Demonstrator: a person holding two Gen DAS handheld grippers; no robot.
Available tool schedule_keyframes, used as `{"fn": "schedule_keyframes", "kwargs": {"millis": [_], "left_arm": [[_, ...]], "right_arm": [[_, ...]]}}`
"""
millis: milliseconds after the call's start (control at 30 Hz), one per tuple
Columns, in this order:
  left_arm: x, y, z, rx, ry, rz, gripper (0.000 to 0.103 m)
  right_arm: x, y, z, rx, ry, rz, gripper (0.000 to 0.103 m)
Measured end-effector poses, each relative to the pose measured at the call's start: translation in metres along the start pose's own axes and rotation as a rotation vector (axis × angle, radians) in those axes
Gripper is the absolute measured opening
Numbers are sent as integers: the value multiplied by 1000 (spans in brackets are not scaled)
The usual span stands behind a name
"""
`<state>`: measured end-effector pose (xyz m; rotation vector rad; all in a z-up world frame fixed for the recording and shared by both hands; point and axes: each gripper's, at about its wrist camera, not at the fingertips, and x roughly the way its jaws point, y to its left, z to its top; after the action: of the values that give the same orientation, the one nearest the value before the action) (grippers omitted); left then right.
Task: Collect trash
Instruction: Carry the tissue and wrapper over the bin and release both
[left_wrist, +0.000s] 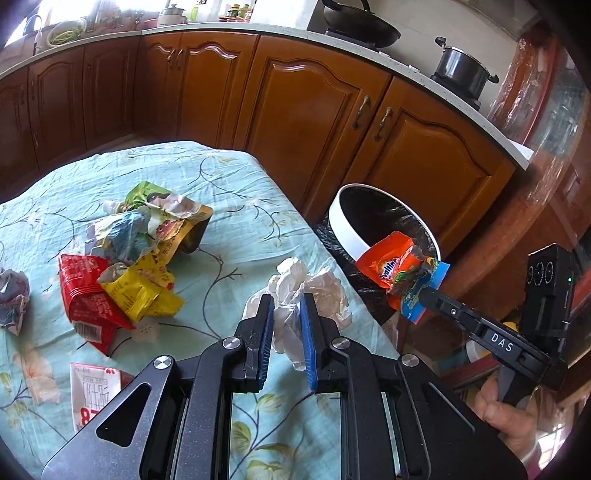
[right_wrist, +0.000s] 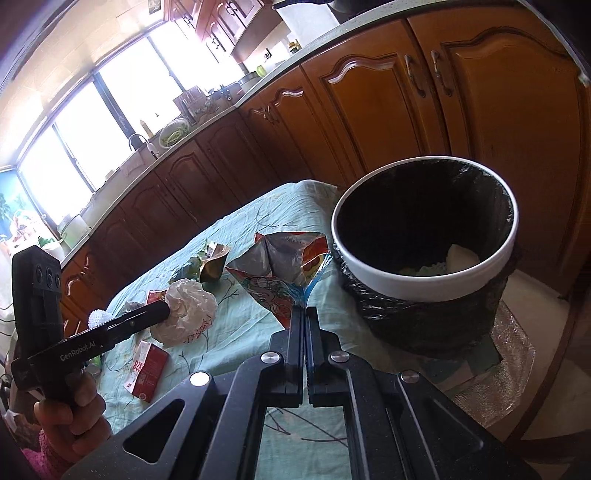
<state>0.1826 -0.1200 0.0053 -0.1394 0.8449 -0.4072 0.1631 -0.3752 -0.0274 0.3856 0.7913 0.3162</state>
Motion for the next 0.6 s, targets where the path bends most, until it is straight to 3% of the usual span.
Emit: {"fn": "schedule_keyframes", "kwargs": {"millis": [600], "left_arm": [[50,-65,41,97,20,-66,13]], "right_arm": [[-19,-51,27,38,-60,-128,1]]}}
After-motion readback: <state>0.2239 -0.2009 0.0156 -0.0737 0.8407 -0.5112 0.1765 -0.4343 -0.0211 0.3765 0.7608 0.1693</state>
